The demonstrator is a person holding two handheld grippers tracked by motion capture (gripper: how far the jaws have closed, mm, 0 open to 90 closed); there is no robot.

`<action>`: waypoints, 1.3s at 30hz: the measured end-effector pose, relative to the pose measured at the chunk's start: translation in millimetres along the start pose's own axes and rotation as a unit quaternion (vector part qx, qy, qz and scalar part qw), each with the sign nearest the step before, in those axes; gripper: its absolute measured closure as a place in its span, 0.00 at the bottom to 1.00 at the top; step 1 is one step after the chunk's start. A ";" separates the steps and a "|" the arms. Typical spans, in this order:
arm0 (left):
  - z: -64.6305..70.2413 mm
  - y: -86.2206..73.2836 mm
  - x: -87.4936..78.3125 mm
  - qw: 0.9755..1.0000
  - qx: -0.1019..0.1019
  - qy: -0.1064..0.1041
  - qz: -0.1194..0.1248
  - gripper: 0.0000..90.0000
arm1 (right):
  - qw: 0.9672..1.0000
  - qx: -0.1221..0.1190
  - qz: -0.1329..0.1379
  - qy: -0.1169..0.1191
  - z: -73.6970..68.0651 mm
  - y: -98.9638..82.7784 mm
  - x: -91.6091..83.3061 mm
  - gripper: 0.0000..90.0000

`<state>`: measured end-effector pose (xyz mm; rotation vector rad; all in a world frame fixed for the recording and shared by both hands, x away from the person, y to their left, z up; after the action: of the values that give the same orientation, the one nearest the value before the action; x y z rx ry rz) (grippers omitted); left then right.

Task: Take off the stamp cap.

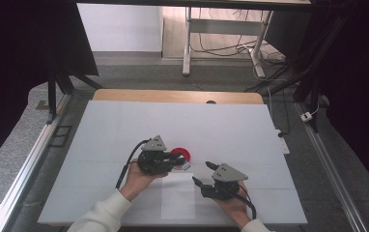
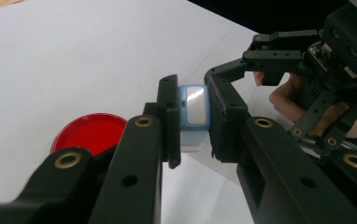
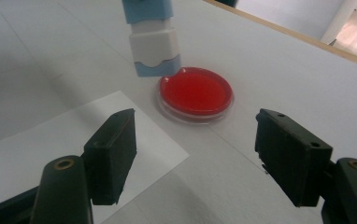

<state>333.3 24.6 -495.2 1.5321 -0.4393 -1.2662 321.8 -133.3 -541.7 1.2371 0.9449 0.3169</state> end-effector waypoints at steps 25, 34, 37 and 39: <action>2.7 -0.6 5.4 1.000 -0.001 -0.001 -0.002 0.84 | 1.000 -0.017 -0.005 0.005 -18.1 8.2 21.2 0.36; 3.0 -1.1 5.6 1.000 -0.001 0.000 -0.003 0.84 | 1.000 -0.025 -0.003 -0.006 -19.8 14.3 25.9 0.41; 3.5 -1.5 6.3 1.000 -0.001 -0.001 -0.004 0.84 | 1.000 -0.028 -0.006 -0.012 -20.3 14.3 27.4 0.44; 3.5 -1.4 5.9 1.000 -0.001 -0.001 -0.003 0.84 | 0.999 -0.030 -0.011 -0.013 -20.9 13.8 28.4 0.45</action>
<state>332.0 18.7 -498.9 1.5315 -0.4333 -1.2729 326.8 -95.8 -542.1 1.1725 0.9202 0.3100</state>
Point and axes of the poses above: each handheld gripper's, and its own axes: x roughly forward along the jaws, y roughly out of its top, z roughly to its right, the point moved 7 cm from there along x, roughly forward along the jaws, and after that the axes turned 7 degrees about x, right-handed, at the moved point
